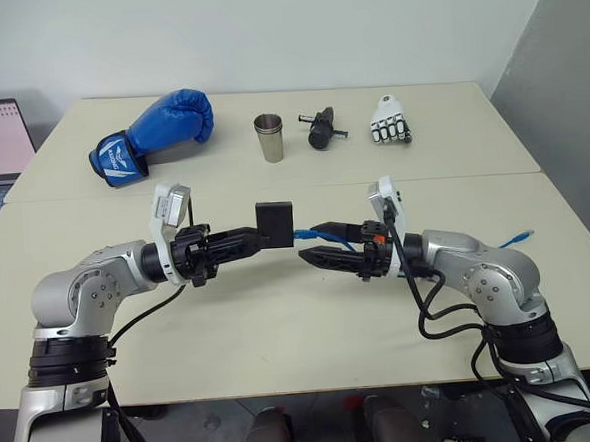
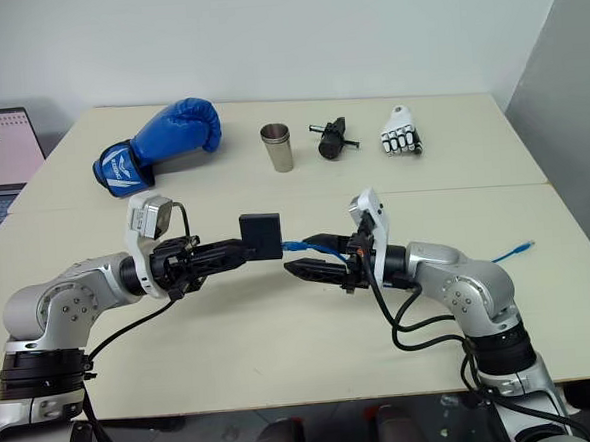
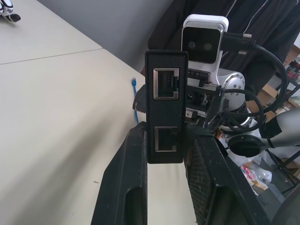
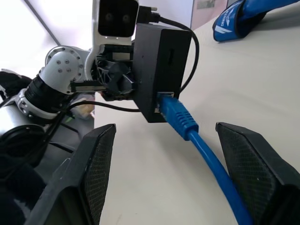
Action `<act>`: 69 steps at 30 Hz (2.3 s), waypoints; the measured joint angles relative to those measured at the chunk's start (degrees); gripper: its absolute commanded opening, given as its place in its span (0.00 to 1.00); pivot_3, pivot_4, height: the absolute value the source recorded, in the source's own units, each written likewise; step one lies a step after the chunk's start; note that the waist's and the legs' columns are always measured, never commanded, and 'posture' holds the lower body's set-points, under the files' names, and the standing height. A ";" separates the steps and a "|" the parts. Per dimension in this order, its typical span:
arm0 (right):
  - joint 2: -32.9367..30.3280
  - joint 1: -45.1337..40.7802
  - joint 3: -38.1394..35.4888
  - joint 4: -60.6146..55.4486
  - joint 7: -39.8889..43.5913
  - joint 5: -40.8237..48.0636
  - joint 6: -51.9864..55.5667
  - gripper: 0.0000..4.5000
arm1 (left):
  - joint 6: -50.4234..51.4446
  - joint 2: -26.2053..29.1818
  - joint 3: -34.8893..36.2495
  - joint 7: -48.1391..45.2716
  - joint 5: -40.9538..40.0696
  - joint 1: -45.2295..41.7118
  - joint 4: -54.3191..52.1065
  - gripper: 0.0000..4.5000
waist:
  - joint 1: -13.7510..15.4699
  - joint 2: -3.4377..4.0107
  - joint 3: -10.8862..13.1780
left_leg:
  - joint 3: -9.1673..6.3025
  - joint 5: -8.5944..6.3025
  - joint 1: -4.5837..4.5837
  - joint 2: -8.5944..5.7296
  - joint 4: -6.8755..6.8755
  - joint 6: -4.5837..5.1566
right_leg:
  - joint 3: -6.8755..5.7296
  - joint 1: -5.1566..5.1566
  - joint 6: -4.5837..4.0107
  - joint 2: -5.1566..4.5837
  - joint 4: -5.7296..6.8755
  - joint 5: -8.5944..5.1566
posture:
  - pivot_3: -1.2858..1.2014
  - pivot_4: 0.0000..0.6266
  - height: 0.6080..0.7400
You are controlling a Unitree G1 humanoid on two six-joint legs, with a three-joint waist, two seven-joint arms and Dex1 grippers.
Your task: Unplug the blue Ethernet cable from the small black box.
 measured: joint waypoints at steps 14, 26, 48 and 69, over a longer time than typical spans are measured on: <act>4.25 -1.73 -2.97 2.68 -3.33 2.89 2.56 0.80 | -0.01 0.00 0.00 0.22 0.00 0.07 -0.14 0.17 | -0.03 0.00 0.00 | 0.00 0.00 -0.01 0.01 -0.01 0.00 | 0.00 -0.01 0.00 0.00 0.00 0.00 | 0.52 0.24 1.00; 4.57 -1.73 -2.87 2.70 -4.38 2.76 2.55 0.80 | -0.01 0.00 0.00 0.39 0.00 0.06 -0.14 0.17 | -0.03 0.00 0.00 | 0.00 0.00 -0.01 0.00 -0.02 0.00 | 0.00 -0.01 0.01 0.00 -0.01 0.00 | 0.52 0.24 1.00; 3.72 -1.73 -2.21 2.79 -2.02 1.17 2.50 0.07 | -0.01 0.05 0.00 0.01 0.13 0.02 0.09 0.17 | -0.03 0.01 0.00 | 0.01 0.00 -0.01 0.00 -0.03 0.00 | 0.00 -0.02 0.01 0.00 -0.02 0.00 | 0.52 0.24 1.00; -4.00 2.06 -7.62 2.49 -0.79 5.68 8.80 0.01 | -4.32 4.31 -1.15 -3.89 4.91 -0.35 4.95 0.17 | 0.01 0.01 0.01 | 0.03 -0.01 -0.04 0.00 -0.06 0.01 | 0.00 -0.04 0.02 0.01 -0.09 -0.01 | 0.52 0.24 1.00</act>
